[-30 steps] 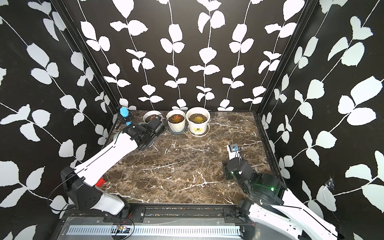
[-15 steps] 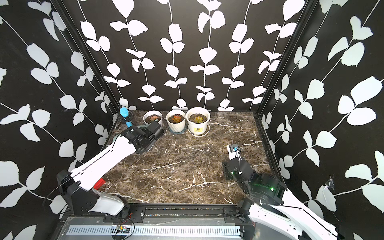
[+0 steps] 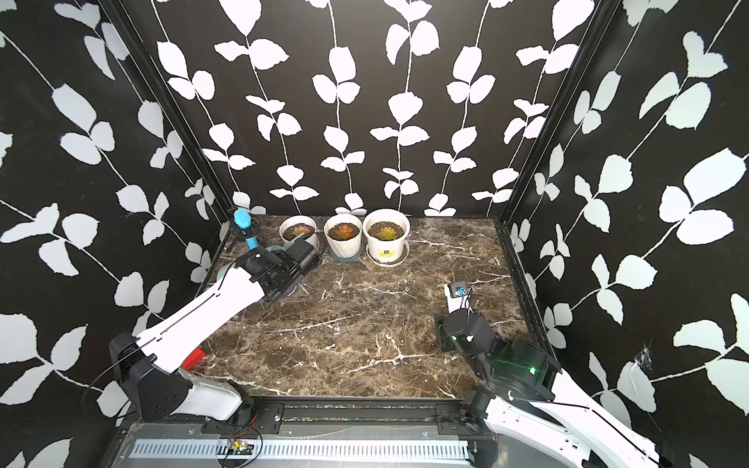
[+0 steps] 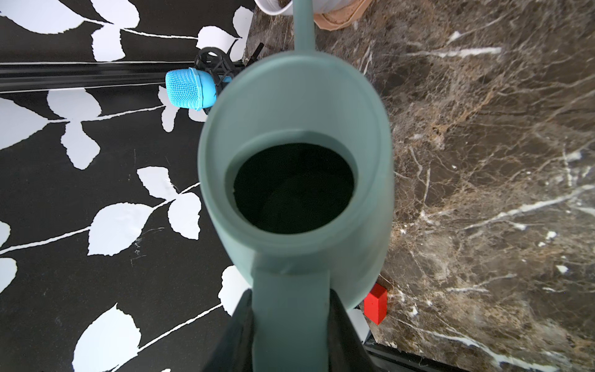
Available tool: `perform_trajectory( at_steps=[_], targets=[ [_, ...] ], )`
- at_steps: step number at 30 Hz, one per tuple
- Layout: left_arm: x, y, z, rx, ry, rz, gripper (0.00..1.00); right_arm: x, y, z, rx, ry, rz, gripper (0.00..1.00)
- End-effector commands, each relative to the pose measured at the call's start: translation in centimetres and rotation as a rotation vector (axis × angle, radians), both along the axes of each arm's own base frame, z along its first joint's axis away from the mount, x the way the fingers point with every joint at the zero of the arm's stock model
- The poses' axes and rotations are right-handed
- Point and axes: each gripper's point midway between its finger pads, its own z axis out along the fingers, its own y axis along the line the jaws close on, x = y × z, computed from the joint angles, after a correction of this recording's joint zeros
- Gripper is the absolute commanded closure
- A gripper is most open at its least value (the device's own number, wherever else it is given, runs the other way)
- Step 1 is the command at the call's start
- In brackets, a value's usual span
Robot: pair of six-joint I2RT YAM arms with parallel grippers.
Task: Water the succulent around the soil edge
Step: Water the soil of the potted plant with water.
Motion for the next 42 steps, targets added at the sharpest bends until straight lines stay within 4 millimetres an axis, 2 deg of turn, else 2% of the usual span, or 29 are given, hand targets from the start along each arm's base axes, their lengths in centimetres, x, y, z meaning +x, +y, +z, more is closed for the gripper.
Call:
perform_trajectory(
  at_steps=[1,23,42],
  targets=[
    [-0.9,1.4,1.6,0.031,-0.054,0.022,1.0,0.0,-0.2,-0.7,-0.002,0.012,-0.01,0.44],
    [-2.1,2.7,0.7,0.067,-0.038,0.04,1.0,-0.1,0.0,-0.3,0.019,0.015,-0.006,0.44],
    [-2.2,3.3,2.5,0.081,-0.092,0.048,1.0,-0.2,0.1,-0.3,0.027,0.016,-0.003,0.44]
  ],
)
